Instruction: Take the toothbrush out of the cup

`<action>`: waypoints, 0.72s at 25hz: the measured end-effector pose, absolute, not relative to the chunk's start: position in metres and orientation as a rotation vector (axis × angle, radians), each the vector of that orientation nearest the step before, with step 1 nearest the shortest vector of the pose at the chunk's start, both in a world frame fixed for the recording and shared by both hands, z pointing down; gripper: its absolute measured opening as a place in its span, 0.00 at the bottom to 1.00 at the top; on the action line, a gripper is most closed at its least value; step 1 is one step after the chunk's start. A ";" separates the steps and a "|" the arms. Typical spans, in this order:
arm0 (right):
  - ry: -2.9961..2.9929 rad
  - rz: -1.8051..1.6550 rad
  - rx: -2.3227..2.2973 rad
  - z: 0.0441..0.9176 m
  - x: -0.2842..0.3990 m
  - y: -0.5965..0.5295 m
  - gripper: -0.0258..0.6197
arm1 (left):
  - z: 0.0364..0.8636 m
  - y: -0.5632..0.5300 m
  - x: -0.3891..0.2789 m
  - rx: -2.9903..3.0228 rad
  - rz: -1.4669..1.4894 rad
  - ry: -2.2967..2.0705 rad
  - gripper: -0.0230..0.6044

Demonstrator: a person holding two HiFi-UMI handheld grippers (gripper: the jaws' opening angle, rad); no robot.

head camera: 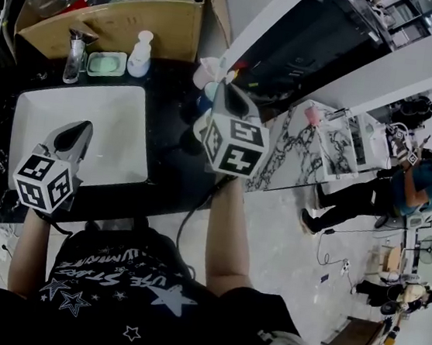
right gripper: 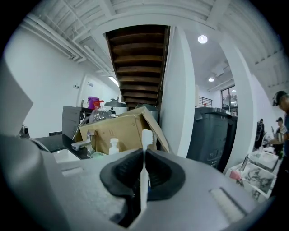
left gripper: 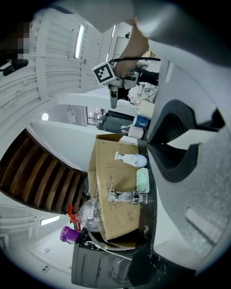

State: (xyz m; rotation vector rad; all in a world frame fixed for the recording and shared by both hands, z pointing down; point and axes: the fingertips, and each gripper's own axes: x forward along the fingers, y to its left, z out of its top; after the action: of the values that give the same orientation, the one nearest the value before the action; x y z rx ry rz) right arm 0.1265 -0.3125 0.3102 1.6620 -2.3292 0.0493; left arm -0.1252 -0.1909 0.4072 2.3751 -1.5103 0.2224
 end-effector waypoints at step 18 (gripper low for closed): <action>-2.389 0.470 1.362 0.398 0.033 -0.249 0.07 | 0.425 -0.159 -0.153 2.382 0.253 -1.408 0.05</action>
State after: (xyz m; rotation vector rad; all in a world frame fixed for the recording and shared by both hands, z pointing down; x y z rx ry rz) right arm 0.0333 -0.2491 0.3982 1.3615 -2.3888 0.4698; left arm -0.1529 -0.1592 0.4248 2.3821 -1.4080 0.2532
